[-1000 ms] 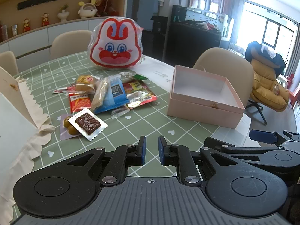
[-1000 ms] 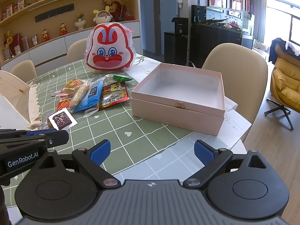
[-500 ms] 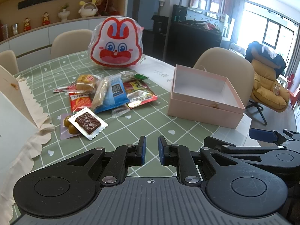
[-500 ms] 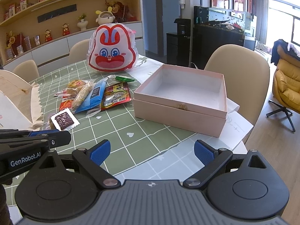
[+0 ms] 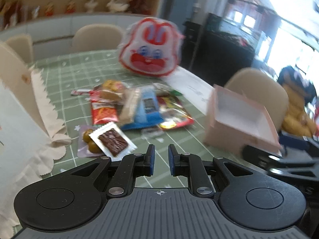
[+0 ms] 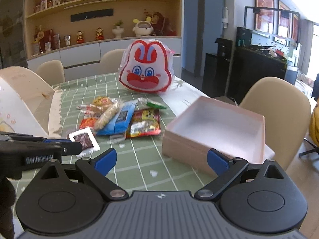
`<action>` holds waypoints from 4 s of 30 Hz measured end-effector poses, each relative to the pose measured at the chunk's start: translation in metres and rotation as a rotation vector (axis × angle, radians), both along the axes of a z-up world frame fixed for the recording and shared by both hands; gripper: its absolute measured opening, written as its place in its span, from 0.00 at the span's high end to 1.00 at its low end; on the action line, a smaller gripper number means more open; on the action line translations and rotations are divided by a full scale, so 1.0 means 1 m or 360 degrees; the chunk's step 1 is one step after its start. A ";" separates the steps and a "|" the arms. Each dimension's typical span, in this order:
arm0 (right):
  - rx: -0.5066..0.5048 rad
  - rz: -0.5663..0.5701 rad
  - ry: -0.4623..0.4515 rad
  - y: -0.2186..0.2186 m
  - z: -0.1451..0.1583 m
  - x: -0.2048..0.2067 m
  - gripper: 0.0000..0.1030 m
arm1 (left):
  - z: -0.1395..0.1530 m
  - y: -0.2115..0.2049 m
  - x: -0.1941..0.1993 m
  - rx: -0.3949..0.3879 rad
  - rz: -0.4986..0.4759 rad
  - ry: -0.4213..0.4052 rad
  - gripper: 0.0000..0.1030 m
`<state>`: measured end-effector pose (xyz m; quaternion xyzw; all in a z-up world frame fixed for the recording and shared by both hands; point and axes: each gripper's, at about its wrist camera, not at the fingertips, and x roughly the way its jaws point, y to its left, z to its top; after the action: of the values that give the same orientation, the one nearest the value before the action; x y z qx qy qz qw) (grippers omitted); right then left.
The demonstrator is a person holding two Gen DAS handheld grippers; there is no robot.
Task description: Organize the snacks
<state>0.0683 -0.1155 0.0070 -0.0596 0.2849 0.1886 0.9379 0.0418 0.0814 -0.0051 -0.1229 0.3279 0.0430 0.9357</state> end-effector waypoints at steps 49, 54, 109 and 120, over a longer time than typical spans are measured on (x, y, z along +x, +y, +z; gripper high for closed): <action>-0.0032 0.0758 0.0313 0.175 -0.082 0.091 0.28 | -0.042 0.145 0.069 -0.0185 0.0247 0.0295 0.81; 0.0030 0.0781 0.0384 0.182 -0.083 0.100 0.62 | -0.045 0.146 0.072 -0.0176 0.0245 0.0309 0.81; -0.0080 0.0046 0.0264 0.012 -0.102 0.028 0.08 | -0.038 0.038 0.044 0.0172 -0.0467 0.0267 0.70; -0.0082 0.0043 0.0261 0.013 -0.102 0.028 0.08 | -0.057 0.039 0.078 0.0227 -0.0397 0.0346 0.71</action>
<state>0.0958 -0.1025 -0.0948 -0.0720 0.3646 0.1980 0.9070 0.1194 0.1207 -0.0619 -0.0092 0.4358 -0.0373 0.8992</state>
